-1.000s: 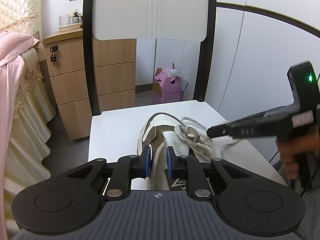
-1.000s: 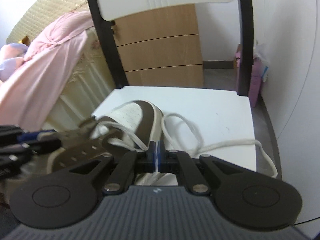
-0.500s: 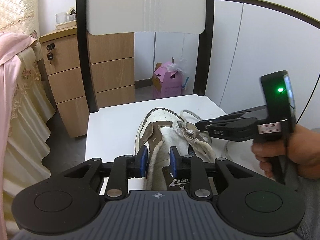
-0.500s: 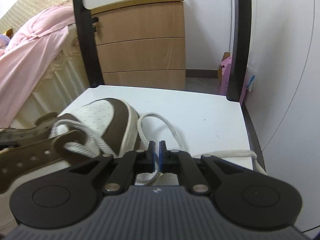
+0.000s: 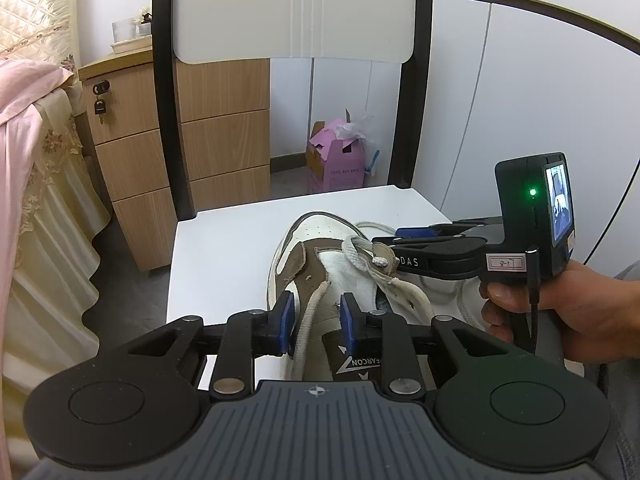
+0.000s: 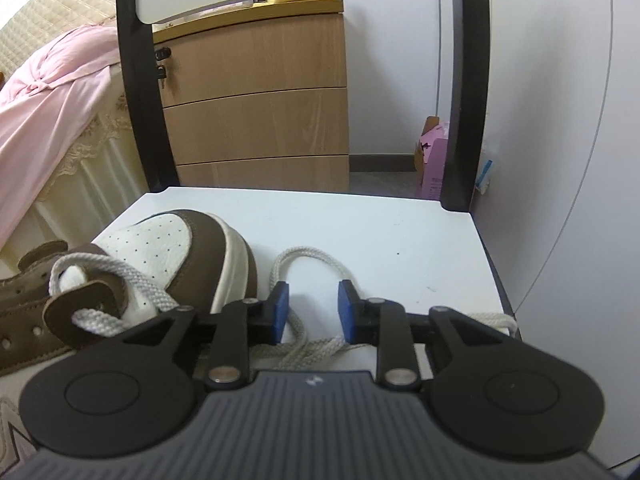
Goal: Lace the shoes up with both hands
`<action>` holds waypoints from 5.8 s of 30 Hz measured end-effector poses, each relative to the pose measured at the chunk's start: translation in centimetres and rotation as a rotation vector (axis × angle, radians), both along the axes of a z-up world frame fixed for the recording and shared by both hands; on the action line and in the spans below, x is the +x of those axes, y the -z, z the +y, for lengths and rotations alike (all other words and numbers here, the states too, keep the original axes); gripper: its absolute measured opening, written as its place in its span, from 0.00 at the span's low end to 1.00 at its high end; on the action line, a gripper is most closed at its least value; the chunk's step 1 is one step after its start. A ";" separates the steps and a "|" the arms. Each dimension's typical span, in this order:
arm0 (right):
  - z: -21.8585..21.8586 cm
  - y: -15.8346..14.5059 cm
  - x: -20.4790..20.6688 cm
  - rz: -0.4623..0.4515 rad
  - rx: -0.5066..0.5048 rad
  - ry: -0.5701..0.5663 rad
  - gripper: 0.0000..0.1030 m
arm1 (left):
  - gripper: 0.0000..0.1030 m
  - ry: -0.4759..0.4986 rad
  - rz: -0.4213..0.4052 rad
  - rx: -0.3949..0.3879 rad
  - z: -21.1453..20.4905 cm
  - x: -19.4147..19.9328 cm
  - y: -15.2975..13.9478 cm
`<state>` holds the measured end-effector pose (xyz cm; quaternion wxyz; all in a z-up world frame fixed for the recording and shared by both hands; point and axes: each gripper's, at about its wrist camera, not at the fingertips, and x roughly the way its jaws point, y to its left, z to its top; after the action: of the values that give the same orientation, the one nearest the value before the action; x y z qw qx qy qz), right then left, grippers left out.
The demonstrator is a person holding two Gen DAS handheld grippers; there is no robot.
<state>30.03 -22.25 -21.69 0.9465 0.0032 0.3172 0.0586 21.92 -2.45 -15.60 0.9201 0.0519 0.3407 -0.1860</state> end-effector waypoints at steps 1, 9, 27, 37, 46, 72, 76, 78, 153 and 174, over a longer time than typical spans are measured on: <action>0.0 0.0 0.0 -0.001 -0.007 0.011 0.36 | 0.30 0.000 0.000 0.002 -0.1 0.0 0.0; -0.5 -0.1 0.2 0.010 -0.042 0.128 0.68 | 0.31 0.002 0.000 0.014 -0.4 0.1 0.2; -1.2 0.4 1.1 0.054 -0.065 0.271 1.00 | 0.36 0.010 -0.005 0.039 -0.7 0.0 0.3; -1.3 0.8 1.4 0.053 -0.068 0.275 1.00 | 0.36 0.006 -0.007 0.037 -0.8 0.0 0.3; -1.1 0.7 1.5 0.053 -0.068 0.275 1.00 | 0.36 0.004 -0.005 0.027 -0.5 0.0 0.3; -1.1 0.6 1.3 0.052 -0.067 0.276 1.00 | 0.36 -0.002 -0.010 0.039 -0.7 0.1 0.5; -1.1 0.6 1.3 0.052 -0.067 0.276 1.00 | 0.36 -0.002 -0.009 0.039 -0.6 0.1 0.4; -1.0 0.6 1.4 0.052 -0.067 0.276 1.00 | 0.37 -0.002 -0.010 0.040 -0.6 0.1 0.5; -7.3 -6.0 -1.8 0.096 0.404 0.089 0.03 | 0.17 -0.045 0.047 0.016 0.9 1.5 0.6; -3.4 -16.4 -4.1 -0.089 0.780 -0.142 0.03 | 0.43 -0.028 -0.063 -0.062 2.9 -1.4 -1.5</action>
<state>25.93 -25.64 -5.26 0.8808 0.3378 0.2292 0.2398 20.48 0.46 -14.07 0.9340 0.0245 0.3065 -0.1817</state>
